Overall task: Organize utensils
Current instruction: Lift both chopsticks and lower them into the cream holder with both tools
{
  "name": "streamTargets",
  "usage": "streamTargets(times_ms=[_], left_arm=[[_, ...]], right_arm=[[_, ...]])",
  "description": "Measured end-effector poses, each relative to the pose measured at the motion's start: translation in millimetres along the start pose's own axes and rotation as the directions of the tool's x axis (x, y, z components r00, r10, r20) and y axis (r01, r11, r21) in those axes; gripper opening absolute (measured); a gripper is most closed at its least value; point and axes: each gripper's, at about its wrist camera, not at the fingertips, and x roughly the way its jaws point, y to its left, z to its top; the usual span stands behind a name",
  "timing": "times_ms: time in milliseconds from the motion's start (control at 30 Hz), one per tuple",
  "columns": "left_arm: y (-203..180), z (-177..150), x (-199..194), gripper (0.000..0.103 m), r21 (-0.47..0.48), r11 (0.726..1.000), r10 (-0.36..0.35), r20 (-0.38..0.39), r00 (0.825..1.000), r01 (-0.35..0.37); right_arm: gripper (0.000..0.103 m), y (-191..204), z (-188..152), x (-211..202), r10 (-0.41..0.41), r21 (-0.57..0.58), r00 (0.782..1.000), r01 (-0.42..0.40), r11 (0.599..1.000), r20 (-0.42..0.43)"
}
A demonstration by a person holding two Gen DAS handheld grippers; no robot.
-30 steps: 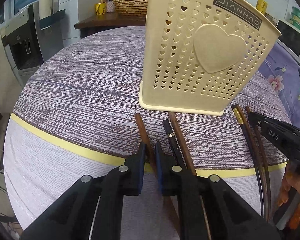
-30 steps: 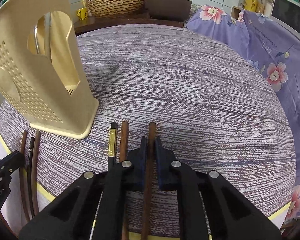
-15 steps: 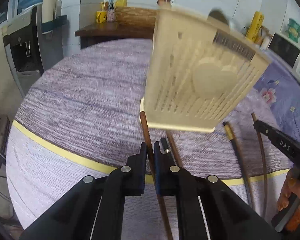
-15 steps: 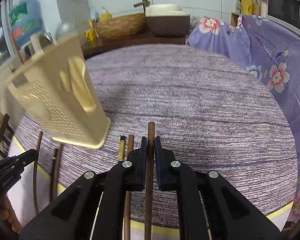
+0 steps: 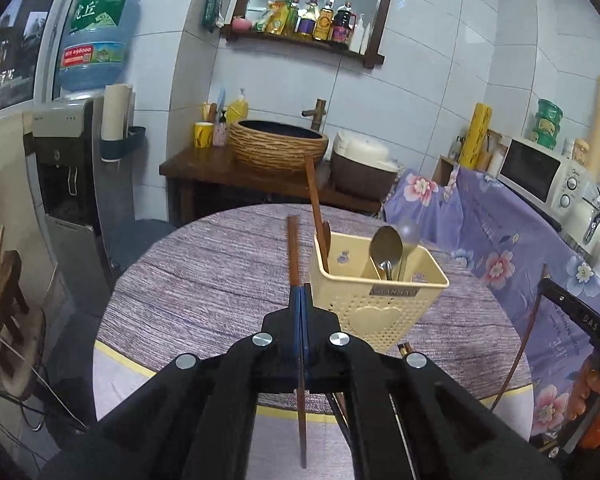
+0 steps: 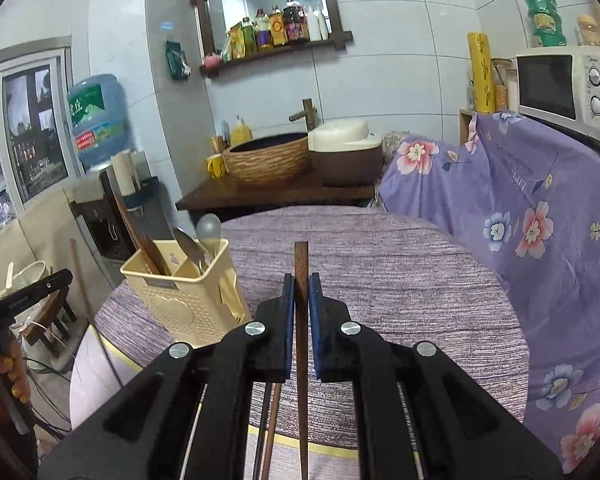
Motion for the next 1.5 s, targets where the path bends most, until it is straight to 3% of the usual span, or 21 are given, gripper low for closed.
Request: streamTargets(times_ms=[333,433,500,533,567,833,967,1133,1200,1333,1500], left_arm=[[17,-5,14,0.002,-0.030,0.999,0.018,-0.037,0.999,-0.019],[33,-7,30,0.004,-0.066,0.995,0.076,-0.081,0.994,-0.081],[44,-12,49,0.029,-0.066,0.988,0.128,-0.127,0.984,-0.137],[50,-16,59,0.048,-0.083,0.984,0.143,-0.153,0.978,-0.157],[55,-20,68,0.049,-0.094,0.982,0.148,-0.178,0.973,-0.166],[59,-45,153,0.041,-0.031,0.969,0.221,-0.344,0.913,-0.246],[61,-52,185,0.034,-0.006,0.954,0.276,-0.384,0.881,-0.301],[59,-48,196,0.022,0.045,0.934,0.346,-0.370,0.862,-0.356],[55,-48,198,0.013,0.058,0.934,0.349,-0.365,0.863,-0.353],[50,-45,203,0.010,0.085,0.929,0.367,-0.357,0.859,-0.361],[57,-41,198,0.008,0.028,0.945,0.314,-0.353,0.881,-0.326]], right_arm=[[0.008,8,3,-9,-0.008,-0.021,1.000,0.009,1.000,0.011],[0.008,8,2,-11,-0.005,-0.020,1.000,0.005,1.000,0.012],[0.008,7,2,-11,-0.004,-0.018,1.000,0.004,1.000,0.012],[0.008,7,2,-11,-0.004,-0.018,1.000,0.005,1.000,0.013],[0.008,7,1,-11,-0.005,-0.018,1.000,0.005,1.000,0.013],[0.008,6,2,-10,-0.004,-0.011,1.000,0.005,1.000,0.012],[0.008,7,2,-11,-0.005,-0.012,1.000,0.005,1.000,0.014],[0.008,7,2,-14,0.001,-0.010,1.000,-0.001,1.000,0.016],[0.008,6,3,-15,0.002,-0.009,1.000,-0.002,1.000,0.019],[0.008,4,2,-15,0.001,-0.003,1.000,-0.001,1.000,0.020],[0.008,4,0,-18,0.009,0.001,1.000,-0.009,1.000,0.026]])
